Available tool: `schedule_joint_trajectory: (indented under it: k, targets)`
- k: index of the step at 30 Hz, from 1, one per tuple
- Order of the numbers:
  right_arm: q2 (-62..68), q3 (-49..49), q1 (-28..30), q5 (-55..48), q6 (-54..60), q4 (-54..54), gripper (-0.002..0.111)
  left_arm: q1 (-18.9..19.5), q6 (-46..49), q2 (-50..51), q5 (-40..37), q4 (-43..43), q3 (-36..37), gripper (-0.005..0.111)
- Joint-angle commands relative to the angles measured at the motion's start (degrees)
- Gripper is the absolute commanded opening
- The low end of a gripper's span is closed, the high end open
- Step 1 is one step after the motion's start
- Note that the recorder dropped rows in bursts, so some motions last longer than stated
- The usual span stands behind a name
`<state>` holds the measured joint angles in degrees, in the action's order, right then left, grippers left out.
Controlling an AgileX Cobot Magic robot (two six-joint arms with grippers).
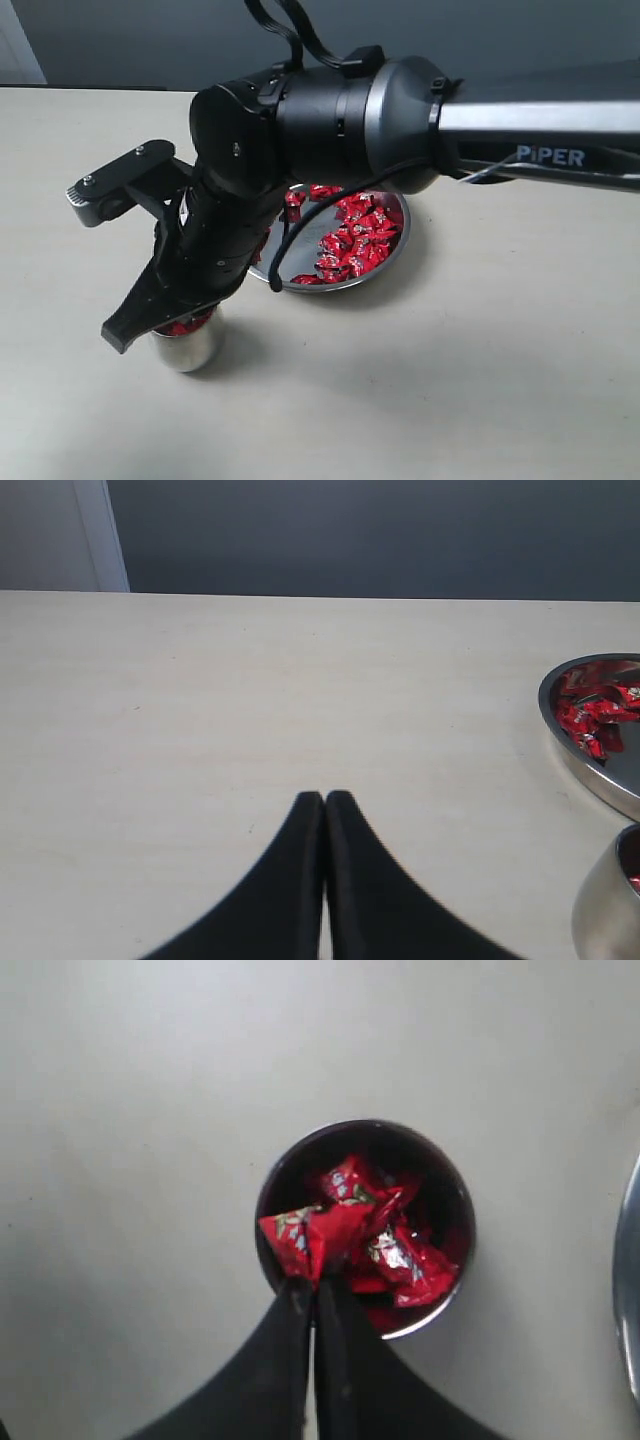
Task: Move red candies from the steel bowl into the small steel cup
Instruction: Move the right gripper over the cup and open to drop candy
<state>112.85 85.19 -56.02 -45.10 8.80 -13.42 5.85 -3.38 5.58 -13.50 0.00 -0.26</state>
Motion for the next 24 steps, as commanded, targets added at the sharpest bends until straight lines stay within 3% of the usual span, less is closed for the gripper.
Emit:
schedule_joint_trajectory:
  k: [1,10,11,14,16,21,24]
  targets:
    - [-0.68,0.13,-0.05,-0.17,2.3,-0.86,0.001,-0.29,-0.13,-0.27,0.13,0.0,0.26,0.0]
    - [-0.58,0.13,0.05,-0.17,3.22,-0.6,0.001,-0.29,-0.13,-0.27,0.13,0.0,0.26,0.0]
    - [-0.58,0.13,0.05,0.03,3.48,-0.6,0.004,-0.29,-0.13,-0.27,0.13,0.0,0.26,0.0]
    - [-0.47,0.13,0.05,0.3,3.62,-0.6,0.027,-0.29,-0.13,-0.27,0.13,0.0,0.26,0.0]
    - [-0.47,0.13,0.05,0.41,3.62,-0.5,0.035,-0.29,-0.13,-0.27,0.13,0.0,0.26,0.0]
    - [-0.47,0.39,0.05,0.81,3.25,4.74,0.036,-0.29,-0.13,-0.27,0.13,0.0,0.26,0.0]
    - [-0.58,0.88,0.75,2.06,-5.08,15.15,0.036,-0.29,-0.13,-0.27,0.13,0.0,0.26,0.0]
